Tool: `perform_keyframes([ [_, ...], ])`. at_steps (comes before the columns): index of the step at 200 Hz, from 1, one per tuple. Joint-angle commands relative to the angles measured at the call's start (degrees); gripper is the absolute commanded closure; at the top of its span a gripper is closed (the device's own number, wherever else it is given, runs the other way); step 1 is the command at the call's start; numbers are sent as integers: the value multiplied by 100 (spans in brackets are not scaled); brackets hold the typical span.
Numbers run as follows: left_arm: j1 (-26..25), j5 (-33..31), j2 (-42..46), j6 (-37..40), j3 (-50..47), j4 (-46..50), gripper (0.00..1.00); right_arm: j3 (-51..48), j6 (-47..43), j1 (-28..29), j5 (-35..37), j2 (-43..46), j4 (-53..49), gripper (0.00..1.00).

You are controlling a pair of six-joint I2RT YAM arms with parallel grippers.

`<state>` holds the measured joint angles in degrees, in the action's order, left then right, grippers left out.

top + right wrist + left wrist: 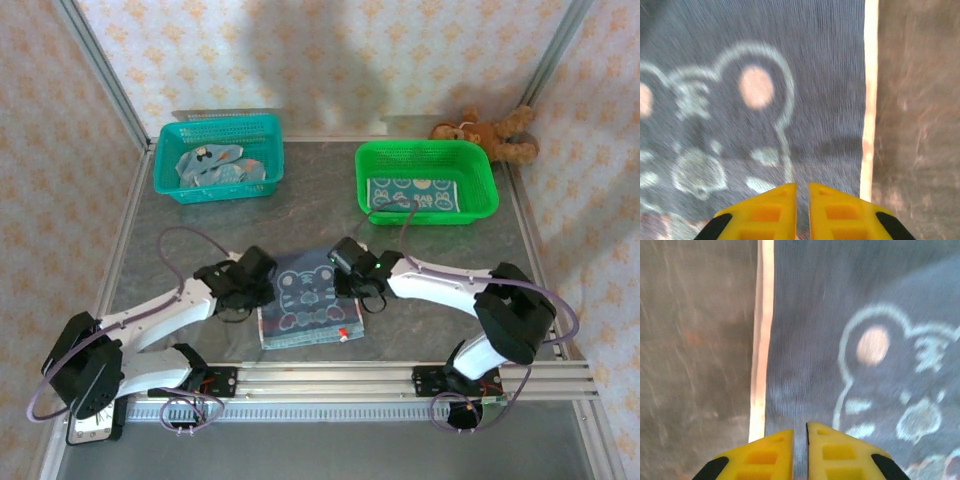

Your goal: Fold and stack the towels

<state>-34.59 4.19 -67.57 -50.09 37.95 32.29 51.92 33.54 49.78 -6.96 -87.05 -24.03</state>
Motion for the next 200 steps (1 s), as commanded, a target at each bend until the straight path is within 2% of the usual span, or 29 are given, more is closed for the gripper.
perform_keyframes([
  [1, 608, 139, -429, 843, 574, 138, 82, 376, -383, -407, 397, -176, -393, 84],
  [31, 1301, 489, -1390, 1456, 1245, 49, 75, 860, -745, -887, 183, -772, -298, 78],
  [59, 1597, 656, -2083, 1704, 1633, -75, 73, 1210, -923, -1279, -124, -1299, -172, 75],
  [117, 1844, 469, -2667, 1915, 1784, -91, 71, 1790, -1168, -1623, -435, -1997, -190, 72],
  [155, 1903, 480, -2916, 2082, 1828, -144, 70, 2034, -1234, -1642, -630, -2218, -163, 71],
  [190, 1903, 603, -3128, 2107, 1839, -288, 71, 2103, -1204, -1644, -876, -2481, -127, 72],
  [200, 1901, 655, -3156, 2108, 1828, -340, 74, 2067, -1177, -1646, -886, -2500, -87, 75],
])
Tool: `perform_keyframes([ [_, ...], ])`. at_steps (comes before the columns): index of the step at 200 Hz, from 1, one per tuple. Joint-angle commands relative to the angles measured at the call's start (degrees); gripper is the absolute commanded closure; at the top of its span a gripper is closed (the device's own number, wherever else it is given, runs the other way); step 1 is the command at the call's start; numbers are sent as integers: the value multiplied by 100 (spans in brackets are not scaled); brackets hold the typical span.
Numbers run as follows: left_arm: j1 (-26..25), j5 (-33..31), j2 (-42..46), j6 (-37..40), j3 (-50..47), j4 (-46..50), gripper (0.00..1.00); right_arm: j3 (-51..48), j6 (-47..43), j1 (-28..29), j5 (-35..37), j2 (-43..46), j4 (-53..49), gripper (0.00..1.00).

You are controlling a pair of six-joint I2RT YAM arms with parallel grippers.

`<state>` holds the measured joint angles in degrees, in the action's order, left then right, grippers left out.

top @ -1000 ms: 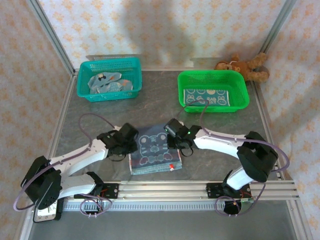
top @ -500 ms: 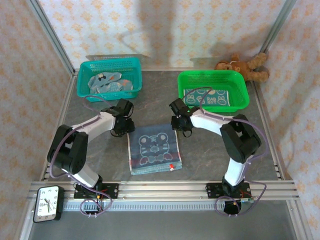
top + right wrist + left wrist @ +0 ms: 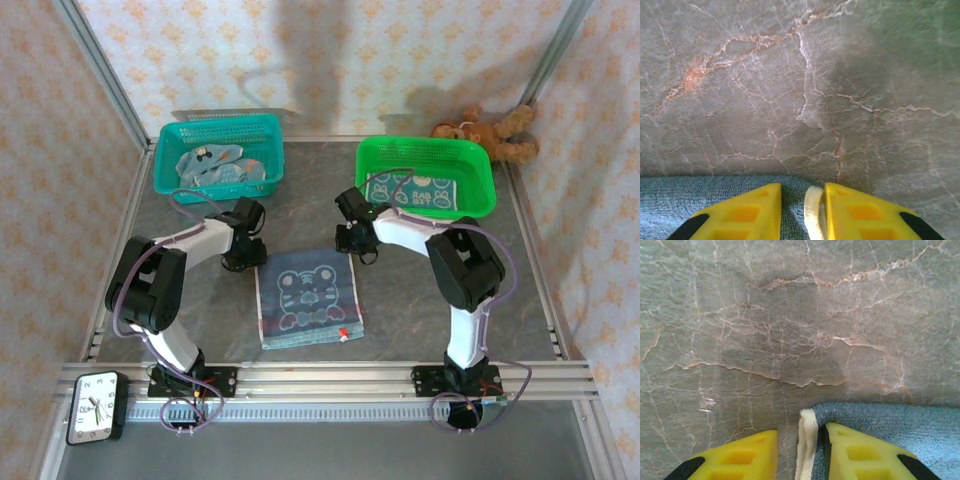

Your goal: Fold and stack the towels

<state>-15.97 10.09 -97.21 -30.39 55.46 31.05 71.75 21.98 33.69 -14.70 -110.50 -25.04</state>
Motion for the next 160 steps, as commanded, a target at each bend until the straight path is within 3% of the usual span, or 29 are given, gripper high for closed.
perform_keyframes([
  [1, 40, 69, -192, 143, 74, -227, 74, 81, -19, -38, -112, -151, 19, 76],
  [28, 40, 284, -234, 173, 45, -349, 86, 14, 26, -37, -191, -108, 90, 88],
  [41, 41, 366, -198, 183, 39, -387, 100, -4, 20, -38, -155, -54, 81, 100],
  [104, 56, -48, 839, 351, 281, 170, 100, 69, -158, -12, 9, 819, -101, 100],
  [160, 67, -60, 1191, 592, 334, 91, 100, 0, -465, -10, 179, 1181, 116, 100],
])
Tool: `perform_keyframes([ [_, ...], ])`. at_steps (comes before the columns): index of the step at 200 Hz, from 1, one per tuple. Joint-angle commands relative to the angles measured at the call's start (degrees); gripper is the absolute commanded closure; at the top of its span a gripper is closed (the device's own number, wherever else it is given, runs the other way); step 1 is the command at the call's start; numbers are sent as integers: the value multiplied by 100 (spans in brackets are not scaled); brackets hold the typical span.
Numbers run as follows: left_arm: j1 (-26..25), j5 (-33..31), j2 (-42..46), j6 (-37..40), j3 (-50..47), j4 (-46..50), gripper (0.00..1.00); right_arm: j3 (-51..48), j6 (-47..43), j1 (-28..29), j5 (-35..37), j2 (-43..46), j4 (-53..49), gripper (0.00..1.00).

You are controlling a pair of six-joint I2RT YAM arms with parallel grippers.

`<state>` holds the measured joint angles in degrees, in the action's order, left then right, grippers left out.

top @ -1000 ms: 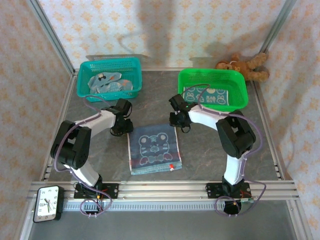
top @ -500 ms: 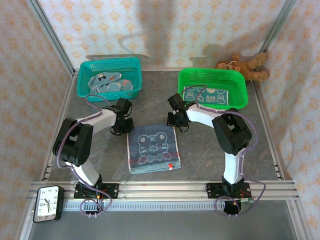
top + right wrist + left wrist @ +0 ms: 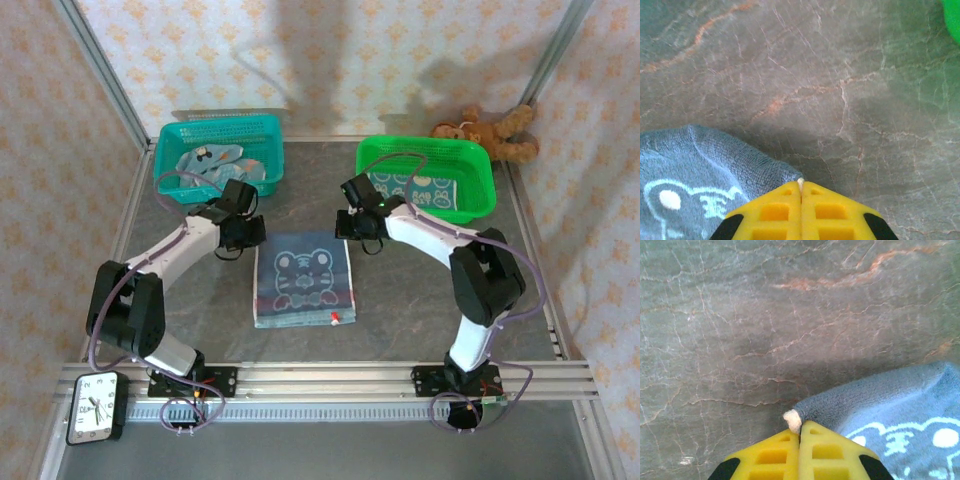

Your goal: Fold and stack the towels

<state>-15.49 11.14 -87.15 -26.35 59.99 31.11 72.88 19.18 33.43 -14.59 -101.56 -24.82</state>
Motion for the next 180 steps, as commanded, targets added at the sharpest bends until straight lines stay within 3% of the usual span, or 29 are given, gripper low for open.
perform_keyframes([
  [1, 15, -165, 201, 181, -136, 73, 100, -137, -181, 15, 163, 308, 110, 100],
  [51, -128, -496, 1357, -246, -1370, -477, 100, -1213, -53, 359, 207, 1068, 857, 100],
  [99, -920, -1277, 2803, -682, -2618, -688, 100, -2527, 331, 1092, 792, 1915, 1504, 100],
  [104, -995, -1318, 2975, -746, -2774, -702, 100, -2646, 352, 1172, 825, 2005, 1559, 93],
  [113, -1137, -1387, 3297, -892, -3010, -719, 85, -2831, 411, 1312, 934, 2124, 1589, 74],
  [127, -1310, -1344, 3818, -1069, -3293, -701, 50, -2998, 483, 1464, 987, 2263, 1554, 71],
  [136, -1384, -1305, 4151, -1216, -3395, -599, 29, -3030, 564, 1544, 1062, 2351, 1426, 56],
  [146, -1396, -1140, 4471, -1342, -3447, -434, 27, -3020, 652, 1610, 1130, 2458, 1258, 45],
  [180, -1398, -1023, 4927, -1755, -3335, 130, 28, -2709, 944, 1623, 1169, 2565, 557, 48],
])
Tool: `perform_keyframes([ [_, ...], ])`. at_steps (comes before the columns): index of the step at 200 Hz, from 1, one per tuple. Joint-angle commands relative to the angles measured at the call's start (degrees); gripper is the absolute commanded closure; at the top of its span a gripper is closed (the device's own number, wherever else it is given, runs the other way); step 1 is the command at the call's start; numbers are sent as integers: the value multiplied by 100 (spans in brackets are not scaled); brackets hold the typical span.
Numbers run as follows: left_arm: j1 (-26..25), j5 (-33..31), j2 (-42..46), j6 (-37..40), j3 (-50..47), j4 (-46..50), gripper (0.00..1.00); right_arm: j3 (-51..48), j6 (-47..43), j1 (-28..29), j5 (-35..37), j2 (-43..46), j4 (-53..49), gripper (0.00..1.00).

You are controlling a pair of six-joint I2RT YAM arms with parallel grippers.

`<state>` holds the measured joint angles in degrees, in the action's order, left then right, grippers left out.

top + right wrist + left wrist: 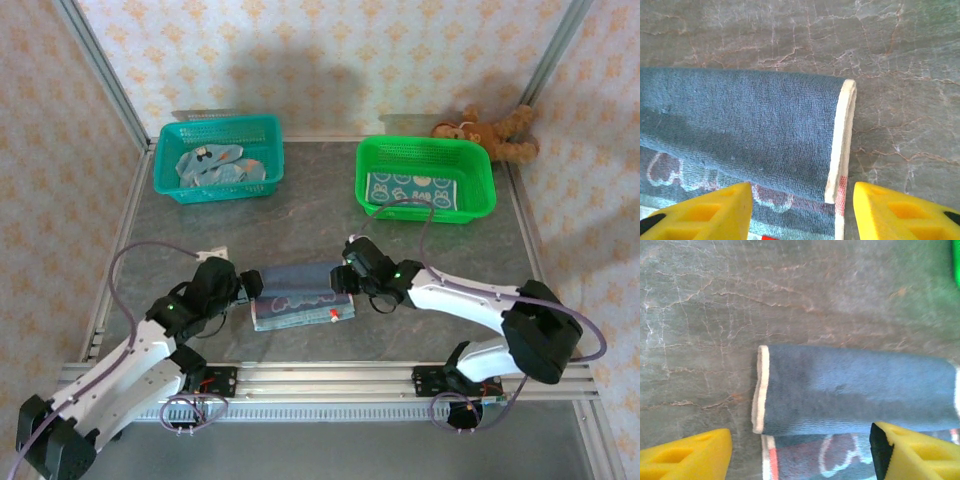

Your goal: Fold and stack the towels

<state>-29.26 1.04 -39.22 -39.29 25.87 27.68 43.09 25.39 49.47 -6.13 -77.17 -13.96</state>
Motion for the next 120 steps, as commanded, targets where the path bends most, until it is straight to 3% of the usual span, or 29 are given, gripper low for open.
perform_keyframes([
  [1, -20, -6, 130, -468, 86, 479, 28, 287, 329, 18, 323, 124, -547, 48],
  [30, 20, 44, -522, -524, 324, 418, 38, 603, 468, 6, 463, -161, -942, 61],
  [44, 114, 64, -1001, -450, 454, 386, 52, 721, 515, 2, 448, -386, -988, 63],
  [62, 411, 320, -1514, -311, 505, 257, 61, 769, 639, -23, 429, -642, -918, 66],
  [83, 703, 672, -1879, -175, 484, -31, 61, 797, 748, -75, 334, -919, -846, 68],
  [120, 767, 916, -2290, -18, 507, -370, 63, 770, 853, -96, 132, -1273, -583, 69],
])
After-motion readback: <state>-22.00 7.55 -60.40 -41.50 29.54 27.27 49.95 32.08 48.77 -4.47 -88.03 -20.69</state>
